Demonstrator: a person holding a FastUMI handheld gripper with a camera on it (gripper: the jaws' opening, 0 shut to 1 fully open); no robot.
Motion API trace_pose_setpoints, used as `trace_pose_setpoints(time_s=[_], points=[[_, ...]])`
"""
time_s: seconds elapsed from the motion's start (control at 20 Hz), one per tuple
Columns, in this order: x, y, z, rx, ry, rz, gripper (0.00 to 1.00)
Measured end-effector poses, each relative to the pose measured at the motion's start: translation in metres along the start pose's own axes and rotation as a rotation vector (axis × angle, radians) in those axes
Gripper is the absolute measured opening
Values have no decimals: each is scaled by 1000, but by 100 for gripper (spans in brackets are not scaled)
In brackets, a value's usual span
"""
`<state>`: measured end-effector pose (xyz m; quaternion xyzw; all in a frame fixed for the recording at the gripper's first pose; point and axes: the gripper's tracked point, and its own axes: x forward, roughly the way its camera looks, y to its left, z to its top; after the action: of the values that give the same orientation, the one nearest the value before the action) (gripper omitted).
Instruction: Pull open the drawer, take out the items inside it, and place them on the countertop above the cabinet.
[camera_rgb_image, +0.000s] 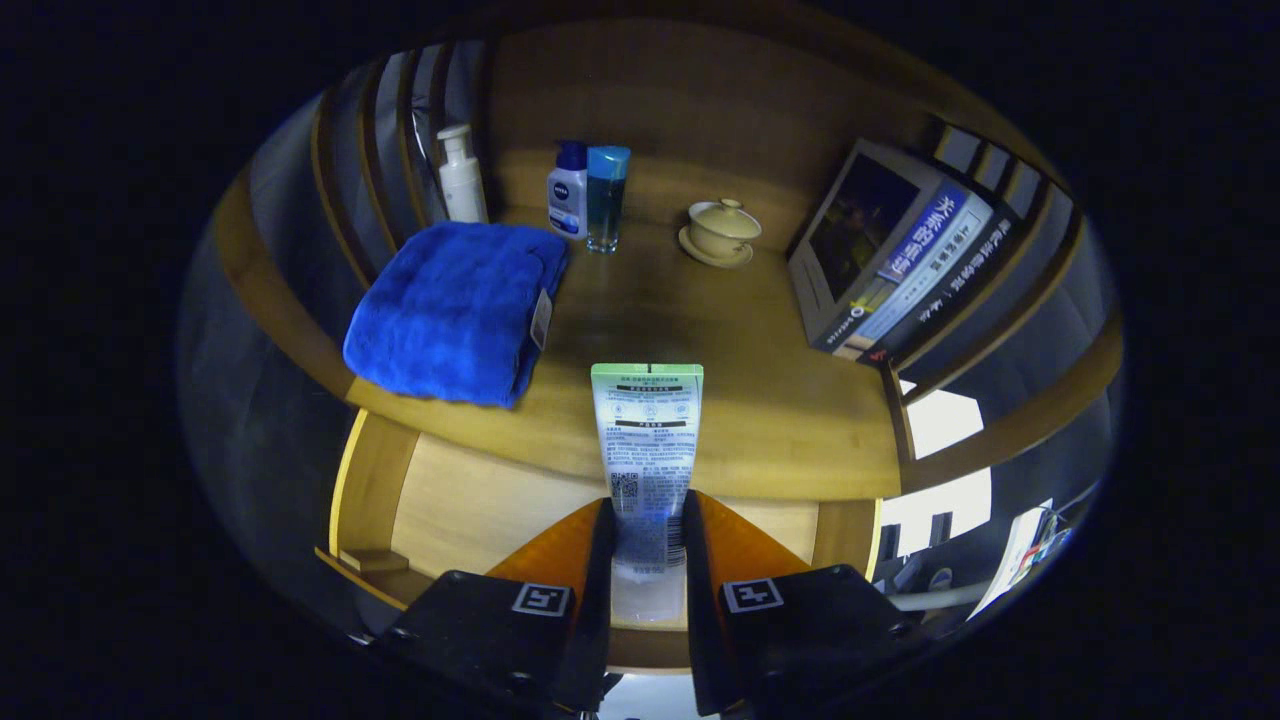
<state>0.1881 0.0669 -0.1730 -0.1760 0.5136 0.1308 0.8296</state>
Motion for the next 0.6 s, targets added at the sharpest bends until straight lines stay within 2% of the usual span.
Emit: trace_pose_setpoints(time_s=[0.25,0.6], points=[[32,-6,47,15,-11,-29,42],[84,-19,78,52,4,-78,42]])
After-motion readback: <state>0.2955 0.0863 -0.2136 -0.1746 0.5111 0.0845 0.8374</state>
